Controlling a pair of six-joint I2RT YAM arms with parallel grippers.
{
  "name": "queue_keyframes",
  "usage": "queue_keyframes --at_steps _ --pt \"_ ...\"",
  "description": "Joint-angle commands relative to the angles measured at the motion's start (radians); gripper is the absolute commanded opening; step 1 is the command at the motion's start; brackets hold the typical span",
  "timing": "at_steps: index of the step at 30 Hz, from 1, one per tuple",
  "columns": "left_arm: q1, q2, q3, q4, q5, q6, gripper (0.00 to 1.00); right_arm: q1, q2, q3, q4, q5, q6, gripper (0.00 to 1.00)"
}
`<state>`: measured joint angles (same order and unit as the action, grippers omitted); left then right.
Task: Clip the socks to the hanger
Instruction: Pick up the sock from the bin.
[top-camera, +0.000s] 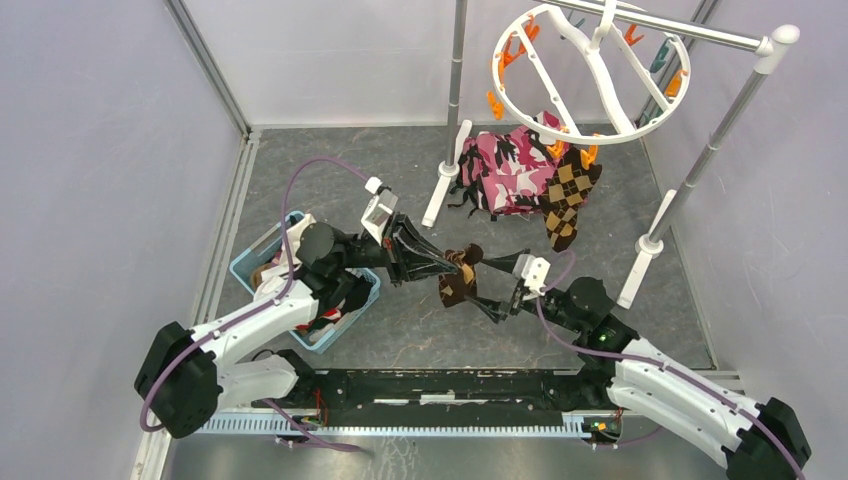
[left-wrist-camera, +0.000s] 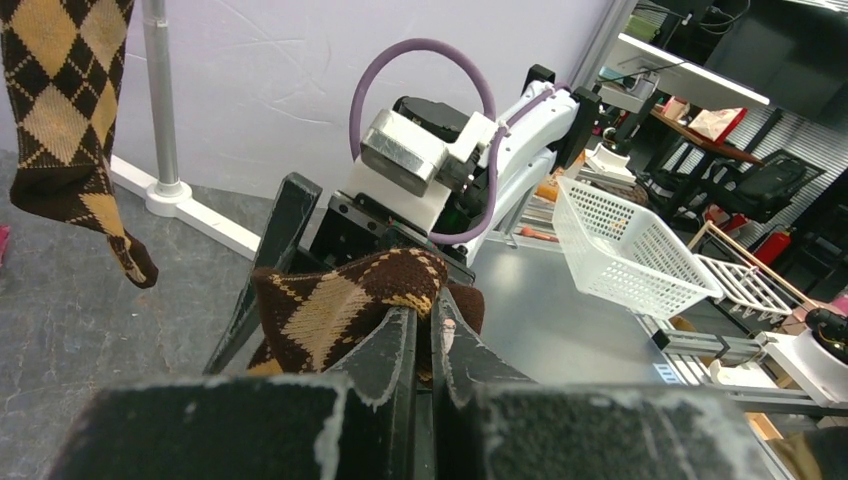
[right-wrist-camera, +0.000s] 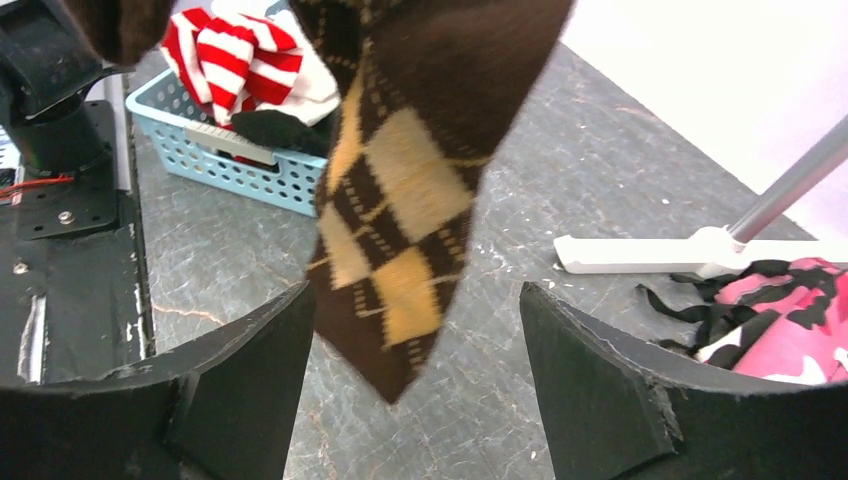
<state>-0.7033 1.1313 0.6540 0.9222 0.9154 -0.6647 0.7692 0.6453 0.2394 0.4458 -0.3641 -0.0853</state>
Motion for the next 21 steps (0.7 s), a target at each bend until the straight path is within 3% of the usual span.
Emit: queue_keyframes --at_steps 1,6,10,13,16,18,21 --pt "-0.018 -0.031 -0.015 0.032 0.008 -0.002 0.02 0.003 0.006 0.033 -0.010 0.063 -0.014 0.81" --pt "-0.044 -0.027 -0.016 0.043 0.019 -0.005 0.02 0.004 0.115 0.039 0.061 -0.011 0.048 0.74" --pt "-0.048 -0.043 -0.031 0.039 0.004 0.002 0.02 0.005 0.158 0.047 0.087 -0.076 0.071 0.63" --pt "-0.048 -0.056 -0.045 0.024 -0.013 0.022 0.02 0.005 0.170 0.046 0.087 -0.120 0.078 0.44" --pt "-0.048 -0.065 -0.058 -0.004 -0.032 0.050 0.02 0.006 0.168 0.035 0.103 -0.156 0.084 0.14" --pt "-0.048 -0.067 -0.064 -0.023 -0.051 0.067 0.03 0.005 0.157 0.021 0.119 -0.169 0.084 0.02" --pt "-0.048 -0.067 -0.070 -0.065 -0.087 0.098 0.05 0.006 0.129 -0.001 0.125 -0.161 0.112 0.00"
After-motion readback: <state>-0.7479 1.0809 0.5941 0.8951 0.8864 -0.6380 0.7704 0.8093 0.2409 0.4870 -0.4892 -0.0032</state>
